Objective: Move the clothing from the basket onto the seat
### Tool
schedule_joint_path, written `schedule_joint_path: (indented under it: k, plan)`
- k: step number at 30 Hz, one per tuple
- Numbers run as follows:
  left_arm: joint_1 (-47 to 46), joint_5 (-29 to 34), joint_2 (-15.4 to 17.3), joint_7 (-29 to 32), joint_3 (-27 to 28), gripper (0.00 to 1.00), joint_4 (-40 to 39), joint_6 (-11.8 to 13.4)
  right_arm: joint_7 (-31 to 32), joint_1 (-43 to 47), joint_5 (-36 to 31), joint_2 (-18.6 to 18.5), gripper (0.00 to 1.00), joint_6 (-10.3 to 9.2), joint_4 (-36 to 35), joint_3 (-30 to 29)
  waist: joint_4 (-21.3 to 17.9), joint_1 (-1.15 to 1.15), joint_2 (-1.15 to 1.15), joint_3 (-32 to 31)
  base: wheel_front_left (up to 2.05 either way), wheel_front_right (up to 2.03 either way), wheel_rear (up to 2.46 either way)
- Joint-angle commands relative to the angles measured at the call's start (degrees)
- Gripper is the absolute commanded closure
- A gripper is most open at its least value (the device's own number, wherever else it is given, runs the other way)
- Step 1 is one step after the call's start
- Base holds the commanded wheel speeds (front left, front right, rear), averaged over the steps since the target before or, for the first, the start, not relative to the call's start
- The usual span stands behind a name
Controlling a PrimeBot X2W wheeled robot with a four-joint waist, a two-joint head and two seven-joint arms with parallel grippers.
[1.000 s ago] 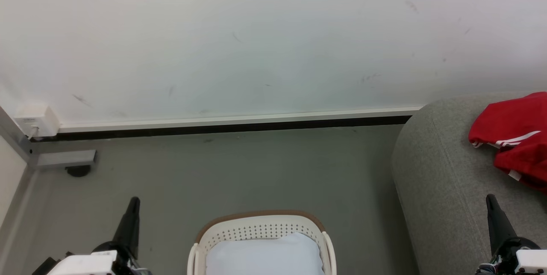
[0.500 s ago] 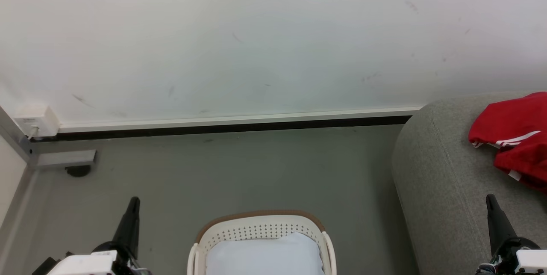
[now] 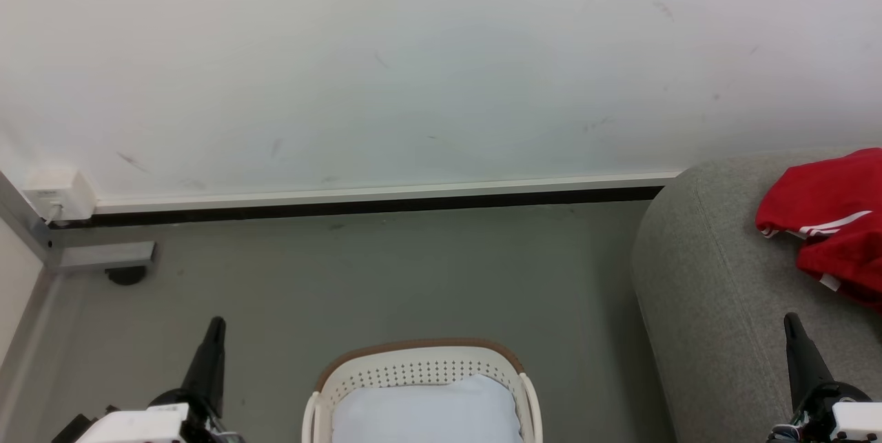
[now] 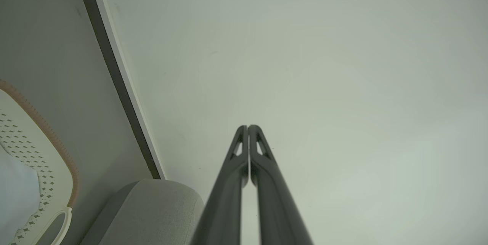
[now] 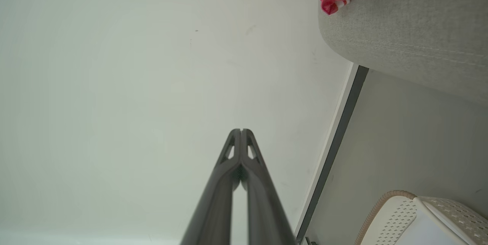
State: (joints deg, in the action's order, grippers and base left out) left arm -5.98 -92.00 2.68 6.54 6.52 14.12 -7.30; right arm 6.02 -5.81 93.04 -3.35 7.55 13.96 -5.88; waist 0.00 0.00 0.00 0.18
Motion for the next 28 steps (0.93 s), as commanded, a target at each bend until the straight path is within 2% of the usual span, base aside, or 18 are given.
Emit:
schedule_joint_path:
  k: [1, 28]
  plan:
    - [-0.46, -0.76, 0.38, 0.2, 0.17, 1.0, -0.18, -0.35, 0.23, -0.72, -0.21, 0.03, 1.0, -0.12, 0.15, -0.18, 0.0, 0.0, 0.0, 0.0, 0.0, 0.0, 0.0]
    - [-0.46, -0.77, 0.38, 0.2, 0.16, 1.0, -0.18, -0.35, 0.36, -0.75, -0.41, 0.19, 1.0, -0.12, 0.16, -0.4, 0.0, 0.0, 0.0, 0.0, 0.0, 0.0, 0.0]
